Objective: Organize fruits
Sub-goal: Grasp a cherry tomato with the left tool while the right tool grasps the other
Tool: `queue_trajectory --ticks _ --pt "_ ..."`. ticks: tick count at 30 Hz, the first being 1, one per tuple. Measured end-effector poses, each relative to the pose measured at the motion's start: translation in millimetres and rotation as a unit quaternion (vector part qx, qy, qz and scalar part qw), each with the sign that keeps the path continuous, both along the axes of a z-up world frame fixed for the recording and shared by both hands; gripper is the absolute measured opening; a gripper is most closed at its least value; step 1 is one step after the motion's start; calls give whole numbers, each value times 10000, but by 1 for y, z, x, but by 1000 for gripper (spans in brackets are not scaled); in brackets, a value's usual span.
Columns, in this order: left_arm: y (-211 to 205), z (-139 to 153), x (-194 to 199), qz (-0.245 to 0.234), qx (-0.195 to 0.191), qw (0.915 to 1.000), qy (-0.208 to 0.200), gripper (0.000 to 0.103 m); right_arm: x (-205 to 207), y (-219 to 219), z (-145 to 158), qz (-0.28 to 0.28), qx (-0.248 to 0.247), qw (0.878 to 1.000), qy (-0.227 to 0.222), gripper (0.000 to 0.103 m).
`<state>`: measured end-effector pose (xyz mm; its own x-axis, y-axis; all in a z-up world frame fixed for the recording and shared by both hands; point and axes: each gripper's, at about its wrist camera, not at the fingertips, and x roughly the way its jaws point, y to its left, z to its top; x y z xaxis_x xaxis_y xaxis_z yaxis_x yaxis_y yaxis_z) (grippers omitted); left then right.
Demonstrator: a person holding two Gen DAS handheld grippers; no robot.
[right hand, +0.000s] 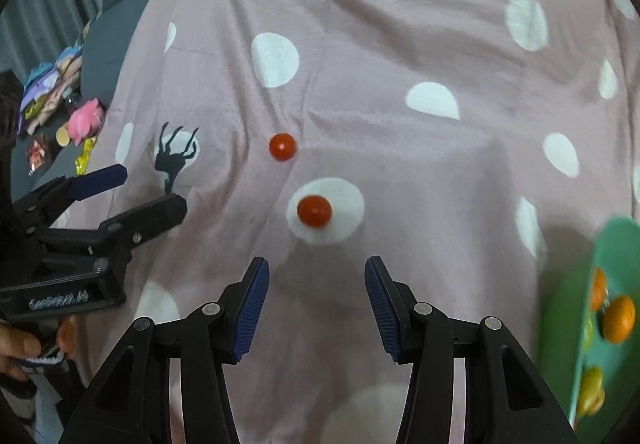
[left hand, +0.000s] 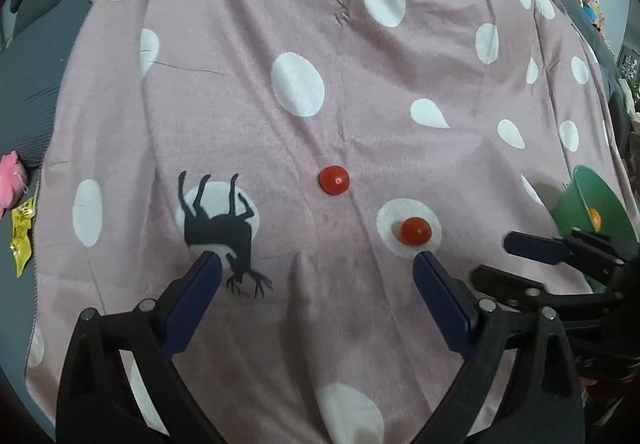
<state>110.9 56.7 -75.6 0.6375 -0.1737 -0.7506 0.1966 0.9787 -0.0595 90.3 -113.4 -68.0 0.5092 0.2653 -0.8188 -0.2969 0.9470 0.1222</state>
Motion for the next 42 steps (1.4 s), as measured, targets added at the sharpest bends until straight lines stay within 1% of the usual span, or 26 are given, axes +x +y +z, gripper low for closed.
queue_trajectory --ticks 3,5,9,11,13,14,15,16,17,19,20,21,23,25,27,29,32,33,34,35,40,41,42 --pt "0 -3 12 -16 0 10000 41 96 18 10 -8 125 -107 9999 12 51" --pt "1 -7 22 -22 -17 9999 150 96 30 16 -15 153 -180 9997 54 51" --pt "-1 -12 34 -102 -151 9996 204 96 45 23 -26 195 -306 9992 147 51" --pt "-3 -12 38 -158 -209 9995 162 94 49 25 -30 230 -284 9991 200 47" --pt "-6 -14 42 -164 -183 9996 157 89 54 26 -35 208 -308 9989 285 38" --pt "-7 -15 45 -161 -180 9996 160 88 55 26 -38 200 -313 9988 331 37" --pt "-8 -16 48 -163 -188 9995 172 86 57 25 -41 203 -273 9985 431 31" --pt "-10 -18 52 -169 -200 9995 196 85 60 23 -43 198 -202 9981 542 30" --pt "-12 -21 56 -171 -208 9993 241 84 61 20 -42 182 -103 9984 534 30" --pt "-15 -25 63 -211 -245 9989 343 74 63 16 -40 149 -116 9988 443 29" --pt "-18 -28 68 -232 -242 9985 432 73 65 12 -40 106 -77 9988 482 28" --pt "-20 -30 72 -235 -223 9983 484 72 68 6 -39 47 84 9985 543 28" --pt "-25 -31 80 -233 -161 9980 573 70 73 -7 -36 -82 257 9979 581 28" --pt "-29 -33 90 -255 -155 9973 667 63 76 -20 -31 -253 351 9978 510 28" --pt "-34 -36 101 -279 -160 9962 806 62 76 -30 -26 -371 352 9978 422 28" --pt "-40 -41 109 -265 -24 9956 904 60 75 -39 -23 -435 483 9970 415 28" --pt "-49 -54 121 -192 213 9936 1094 50 71 -49 -22 -501 601 9961 412 28" --pt "-51 -57 124 -141 252 9930 1145 42 72 -52 -22 -504 649 9957 417 28" --pt "-52 -61 128 -65 257 9923 1210 39 73 -54 -21 -500 717 9953 421 28" --pt "-51 -65 131 6 228 9916 1274 38 71 -56 -21 -496 769 9949 419 28" --pt "-59 -66 138 131 266 9928 1157 38 63 -61 -18 -404 853 9948 390 28" --pt "-59 -66 139 154 279 9932 1121 37 63 -58 -18 -402 843 9948 397 28" --pt "-60 -66 140 167 268 9934 1105 32 63 -59 -18 -410 834 9948 405 28"
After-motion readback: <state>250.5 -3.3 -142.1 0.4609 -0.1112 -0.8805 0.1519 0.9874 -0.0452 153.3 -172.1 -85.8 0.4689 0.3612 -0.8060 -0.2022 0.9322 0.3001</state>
